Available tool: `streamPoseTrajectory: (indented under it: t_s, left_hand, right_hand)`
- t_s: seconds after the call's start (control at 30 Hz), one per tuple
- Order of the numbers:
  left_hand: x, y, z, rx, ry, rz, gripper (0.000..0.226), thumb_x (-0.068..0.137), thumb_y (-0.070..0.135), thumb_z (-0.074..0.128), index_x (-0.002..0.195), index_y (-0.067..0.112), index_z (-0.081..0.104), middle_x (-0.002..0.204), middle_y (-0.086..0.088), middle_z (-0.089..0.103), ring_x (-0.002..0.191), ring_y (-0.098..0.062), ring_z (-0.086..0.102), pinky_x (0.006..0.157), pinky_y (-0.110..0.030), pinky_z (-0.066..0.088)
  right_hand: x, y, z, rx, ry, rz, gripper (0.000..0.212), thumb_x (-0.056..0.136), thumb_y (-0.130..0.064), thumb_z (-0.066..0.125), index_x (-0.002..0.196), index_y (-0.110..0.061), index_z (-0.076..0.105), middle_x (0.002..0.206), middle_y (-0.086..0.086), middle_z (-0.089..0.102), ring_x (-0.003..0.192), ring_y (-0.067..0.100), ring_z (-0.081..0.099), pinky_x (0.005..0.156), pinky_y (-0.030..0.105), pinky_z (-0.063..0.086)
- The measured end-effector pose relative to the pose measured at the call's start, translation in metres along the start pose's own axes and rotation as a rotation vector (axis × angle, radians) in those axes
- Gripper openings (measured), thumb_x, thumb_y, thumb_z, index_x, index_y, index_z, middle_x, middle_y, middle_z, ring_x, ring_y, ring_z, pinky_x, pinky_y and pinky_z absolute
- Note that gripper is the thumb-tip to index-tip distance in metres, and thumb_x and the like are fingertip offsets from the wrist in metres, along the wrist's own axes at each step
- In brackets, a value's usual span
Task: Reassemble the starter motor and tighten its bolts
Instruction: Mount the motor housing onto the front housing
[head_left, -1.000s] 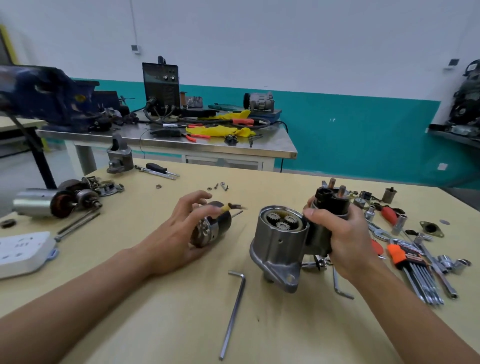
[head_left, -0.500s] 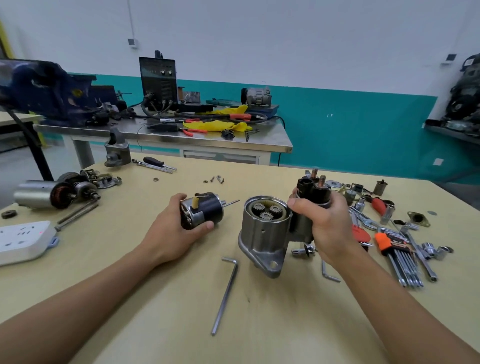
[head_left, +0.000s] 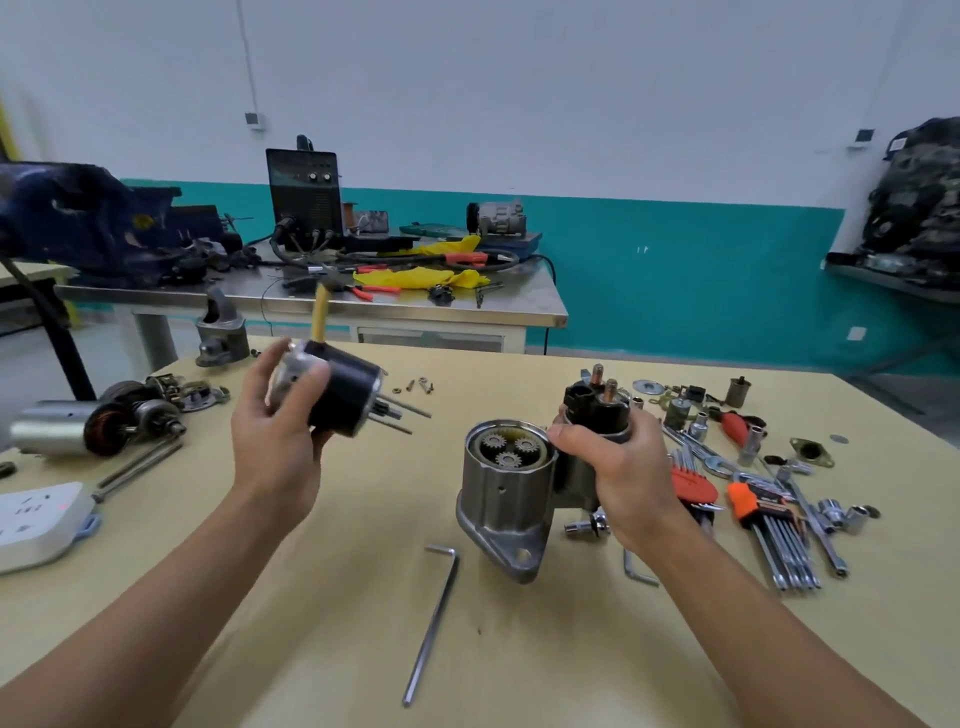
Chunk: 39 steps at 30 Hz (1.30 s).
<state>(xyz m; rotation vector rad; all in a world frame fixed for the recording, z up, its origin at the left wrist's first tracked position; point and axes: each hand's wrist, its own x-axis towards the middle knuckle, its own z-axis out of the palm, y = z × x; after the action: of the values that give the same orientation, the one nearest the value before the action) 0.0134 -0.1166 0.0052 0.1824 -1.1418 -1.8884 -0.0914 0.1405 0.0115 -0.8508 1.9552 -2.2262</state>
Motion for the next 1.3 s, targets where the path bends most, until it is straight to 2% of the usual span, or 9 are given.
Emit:
streamPoseTrajectory:
  t_s: [0.1,0.23,0.33,0.43,0.57,0.67,0.8,1.07,1.3]
  left_hand:
    - [0.001,0.019,0.031,-0.107,0.032,0.012,0.046,0.096,0.025,0.065,0.139,0.023,0.047,0.107,-0.002,0.069,0.088,-0.015,0.074,0.066,-0.032,0.060]
    - [-0.007,0.051,0.069,0.042,-0.156,0.073,0.035,0.077,0.025,0.082,0.107,0.034,0.066,0.123,-0.009,0.059,0.102,-0.025,0.069,0.070,-0.035,0.061]
    - [-0.016,0.066,0.096,0.194,-0.404,0.123,0.040,0.058,0.027,0.089,0.096,0.032,0.076,0.110,0.003,0.070,0.097,-0.019,0.069,0.073,-0.036,0.061]
    - [-0.027,0.068,0.119,0.340,-0.556,0.207,0.041,0.062,0.023,0.092,0.099,0.027,0.075,0.095,0.013,0.075,0.089,-0.009,0.071,0.074,-0.026,0.059]
    - [-0.038,0.065,0.141,0.493,-0.617,0.323,0.046,0.064,0.029,0.089,0.106,0.021,0.072,0.094,0.014,0.074,0.089,-0.002,0.069,0.075,-0.018,0.055]
    - [-0.041,0.063,0.148,0.589,-0.632,0.360,0.051,0.063,0.031,0.085,0.110,0.016,0.073,0.105,0.003,0.072,0.093,-0.003,0.069,0.080,-0.020,0.056]
    - [-0.041,0.055,0.148,0.613,-0.624,0.349,0.054,0.062,0.030,0.086,0.111,0.013,0.073,0.111,-0.003,0.073,0.101,-0.012,0.070,0.089,-0.028,0.058]
    - [-0.034,0.048,0.146,0.624,-0.697,0.349,0.050,0.065,0.025,0.085,0.112,0.013,0.072,0.111,-0.004,0.072,0.100,-0.010,0.069,0.085,-0.023,0.055]
    - [-0.028,0.046,0.146,0.578,-0.769,0.328,0.046,0.066,0.018,0.085,0.110,0.012,0.072,0.108,-0.006,0.072,0.098,-0.010,0.069,0.084,-0.022,0.054]
  right_hand:
    - [0.001,0.002,-0.001,0.003,0.000,0.002,0.006,0.065,-0.024,0.076,0.071,-0.026,0.073,0.074,0.000,0.071,0.076,0.017,0.070,0.071,0.047,0.062]
    - [0.000,0.002,0.000,0.029,0.003,-0.007,0.010,0.067,-0.027,0.077,0.072,-0.036,0.075,0.073,-0.007,0.073,0.074,0.009,0.072,0.060,0.029,0.060]
    - [0.000,0.002,0.001,0.031,0.025,0.012,0.008,0.068,-0.032,0.077,0.075,-0.036,0.076,0.076,-0.006,0.074,0.078,0.012,0.072,0.070,0.039,0.062]
    - [-0.001,0.000,0.001,0.014,0.046,0.027,0.008,0.067,-0.032,0.078,0.075,-0.030,0.075,0.076,-0.002,0.074,0.081,0.018,0.072,0.076,0.050,0.061]
    - [-0.001,-0.001,0.001,-0.023,0.028,0.017,0.016,0.065,-0.037,0.078,0.078,-0.030,0.074,0.076,-0.003,0.073,0.085,0.021,0.071,0.082,0.057,0.059]
    - [-0.001,-0.001,0.002,-0.011,0.032,0.012,0.016,0.062,-0.041,0.078,0.075,-0.033,0.074,0.073,-0.003,0.073,0.085,0.027,0.072,0.080,0.060,0.058]
    - [0.000,-0.001,0.000,0.003,0.018,-0.009,0.027,0.061,-0.041,0.078,0.078,-0.021,0.073,0.074,0.003,0.073,0.084,0.031,0.072,0.080,0.061,0.057]
    - [0.003,0.004,0.000,0.049,0.037,-0.005,0.035,0.058,-0.041,0.079,0.080,-0.014,0.072,0.078,0.010,0.074,0.086,0.037,0.072,0.078,0.062,0.057]
    - [0.003,0.004,-0.001,0.023,0.021,0.008,0.026,0.057,-0.044,0.078,0.078,-0.030,0.074,0.081,0.004,0.075,0.087,0.027,0.073,0.082,0.060,0.058]
